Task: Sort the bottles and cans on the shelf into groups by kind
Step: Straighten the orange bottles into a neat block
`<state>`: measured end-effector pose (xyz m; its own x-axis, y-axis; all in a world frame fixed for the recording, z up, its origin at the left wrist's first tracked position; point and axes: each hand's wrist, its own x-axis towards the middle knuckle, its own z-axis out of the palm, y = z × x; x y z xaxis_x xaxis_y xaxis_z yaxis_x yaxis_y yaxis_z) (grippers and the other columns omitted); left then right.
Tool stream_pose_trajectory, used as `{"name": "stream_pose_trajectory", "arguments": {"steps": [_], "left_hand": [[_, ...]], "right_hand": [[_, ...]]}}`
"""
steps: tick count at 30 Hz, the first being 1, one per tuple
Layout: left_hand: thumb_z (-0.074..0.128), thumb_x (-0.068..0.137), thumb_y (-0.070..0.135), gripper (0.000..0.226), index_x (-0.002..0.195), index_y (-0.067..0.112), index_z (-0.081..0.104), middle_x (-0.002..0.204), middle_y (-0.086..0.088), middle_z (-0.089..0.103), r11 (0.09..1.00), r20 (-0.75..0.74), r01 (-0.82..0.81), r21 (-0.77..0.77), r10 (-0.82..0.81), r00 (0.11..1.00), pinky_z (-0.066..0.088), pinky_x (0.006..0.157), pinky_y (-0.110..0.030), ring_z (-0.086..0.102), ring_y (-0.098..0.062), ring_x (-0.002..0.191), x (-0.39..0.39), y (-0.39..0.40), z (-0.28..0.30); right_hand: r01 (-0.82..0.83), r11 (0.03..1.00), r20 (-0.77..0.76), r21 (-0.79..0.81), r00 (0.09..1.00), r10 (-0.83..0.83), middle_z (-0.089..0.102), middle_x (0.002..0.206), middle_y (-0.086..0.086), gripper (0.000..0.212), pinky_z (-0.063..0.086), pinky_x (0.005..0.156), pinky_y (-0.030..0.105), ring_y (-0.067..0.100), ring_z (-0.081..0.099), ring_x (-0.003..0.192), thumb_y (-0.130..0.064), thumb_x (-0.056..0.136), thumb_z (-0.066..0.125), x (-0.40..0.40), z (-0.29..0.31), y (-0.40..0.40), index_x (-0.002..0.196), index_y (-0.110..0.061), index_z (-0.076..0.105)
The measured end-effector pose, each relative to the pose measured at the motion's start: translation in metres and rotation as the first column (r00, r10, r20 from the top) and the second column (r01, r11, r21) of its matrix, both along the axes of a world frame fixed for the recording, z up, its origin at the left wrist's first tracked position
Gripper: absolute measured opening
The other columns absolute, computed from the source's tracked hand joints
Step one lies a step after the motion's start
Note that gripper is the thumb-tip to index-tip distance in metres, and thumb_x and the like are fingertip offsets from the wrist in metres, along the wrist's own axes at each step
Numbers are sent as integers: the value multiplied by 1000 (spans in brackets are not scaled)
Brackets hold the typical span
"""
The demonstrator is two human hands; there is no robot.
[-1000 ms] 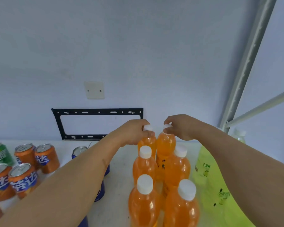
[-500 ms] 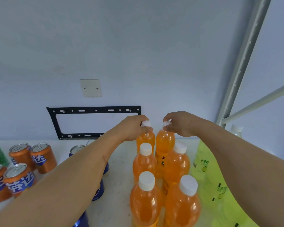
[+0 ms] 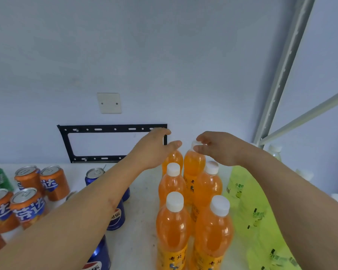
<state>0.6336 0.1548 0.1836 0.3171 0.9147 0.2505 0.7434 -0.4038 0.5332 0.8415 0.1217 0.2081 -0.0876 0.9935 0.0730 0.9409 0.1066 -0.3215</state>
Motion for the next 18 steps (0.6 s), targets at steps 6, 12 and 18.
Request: {"name": "stream_pose_trajectory", "arguments": {"steps": [6, 12, 18], "left_hand": [[53, 91, 56, 39, 127, 39, 55, 118, 20, 60, 954, 60, 211, -212, -203, 977, 45, 84, -19, 57, -2, 104, -19, -57, -11], [59, 93, 43, 25, 117, 43, 50, 107, 21, 59, 972, 51, 169, -162, -162, 985, 39, 73, -10, 56, 3, 93, -17, -59, -24], [60, 92, 44, 31, 122, 40, 52, 112, 19, 59, 982, 93, 113, -155, -99, 991, 40, 73, -13, 57, 3, 94, -11, -63, -27]], "right_hand": [[-45, 988, -51, -146, 998, 38, 60, 126, -11, 46, 42, 95, 29, 12, 55, 114, -53, 90, 58, 11, -5, -55, 129, -28, 57], [6, 997, -152, -81, 988, -18, 64, 107, -5, 30, 48, 83, 33, 14, 57, 89, -44, 90, 64, 14, -22, -57, 115, -28, 61], [41, 996, -185, -85, 981, -56, 62, 122, -5, 42, 46, 87, 30, 15, 58, 103, -48, 89, 63, 15, -24, -62, 127, -31, 55]]}}
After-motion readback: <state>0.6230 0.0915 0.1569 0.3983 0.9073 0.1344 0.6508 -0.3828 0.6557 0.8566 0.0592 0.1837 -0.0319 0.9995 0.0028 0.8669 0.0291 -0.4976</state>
